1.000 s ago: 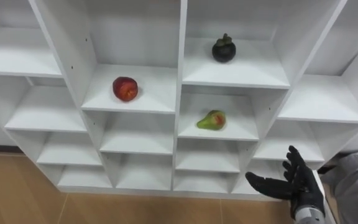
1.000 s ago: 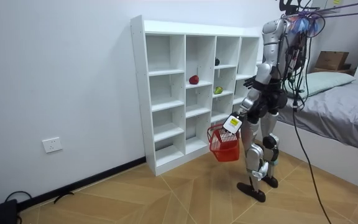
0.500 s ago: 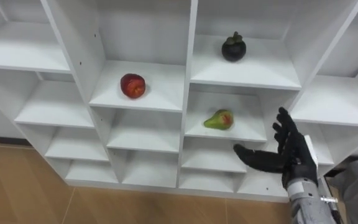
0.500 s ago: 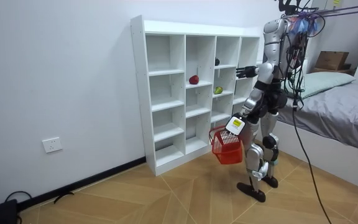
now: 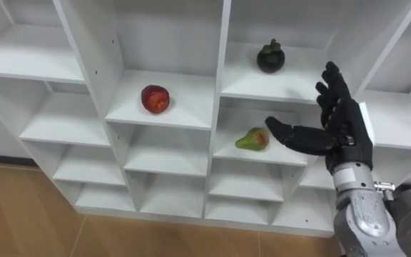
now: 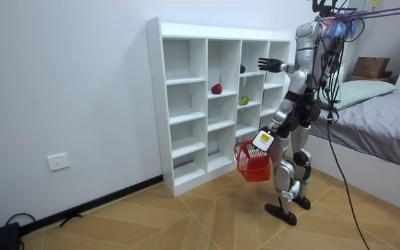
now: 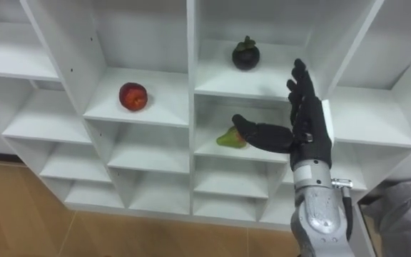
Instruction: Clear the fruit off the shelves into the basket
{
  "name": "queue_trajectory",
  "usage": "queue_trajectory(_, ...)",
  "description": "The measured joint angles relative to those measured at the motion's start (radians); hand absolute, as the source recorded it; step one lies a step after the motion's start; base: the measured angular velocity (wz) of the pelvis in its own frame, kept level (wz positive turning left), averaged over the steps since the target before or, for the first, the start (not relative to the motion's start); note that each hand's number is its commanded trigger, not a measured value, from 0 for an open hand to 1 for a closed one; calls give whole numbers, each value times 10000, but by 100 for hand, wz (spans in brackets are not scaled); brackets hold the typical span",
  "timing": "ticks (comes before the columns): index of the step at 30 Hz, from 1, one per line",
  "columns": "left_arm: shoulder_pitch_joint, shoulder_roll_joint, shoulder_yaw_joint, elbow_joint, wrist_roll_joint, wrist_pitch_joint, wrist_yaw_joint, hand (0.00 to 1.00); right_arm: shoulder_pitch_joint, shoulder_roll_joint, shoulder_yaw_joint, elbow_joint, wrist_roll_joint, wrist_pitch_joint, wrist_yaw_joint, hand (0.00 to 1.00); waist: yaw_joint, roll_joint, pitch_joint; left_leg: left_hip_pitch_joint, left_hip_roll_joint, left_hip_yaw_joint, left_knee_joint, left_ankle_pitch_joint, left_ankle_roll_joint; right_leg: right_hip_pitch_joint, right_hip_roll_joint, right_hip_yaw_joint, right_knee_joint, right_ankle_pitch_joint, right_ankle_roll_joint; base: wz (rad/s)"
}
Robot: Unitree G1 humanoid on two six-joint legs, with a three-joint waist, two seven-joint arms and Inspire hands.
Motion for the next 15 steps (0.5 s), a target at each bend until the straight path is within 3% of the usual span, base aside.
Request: queue_trajectory(15,88,94,6,0,123,64,-303,100,-247,-227,-251,-2,282,0,-147,0,46,-42,0,-36,-9,-138,-1,1,-1,43,-17,-237,-5,0,0,2)
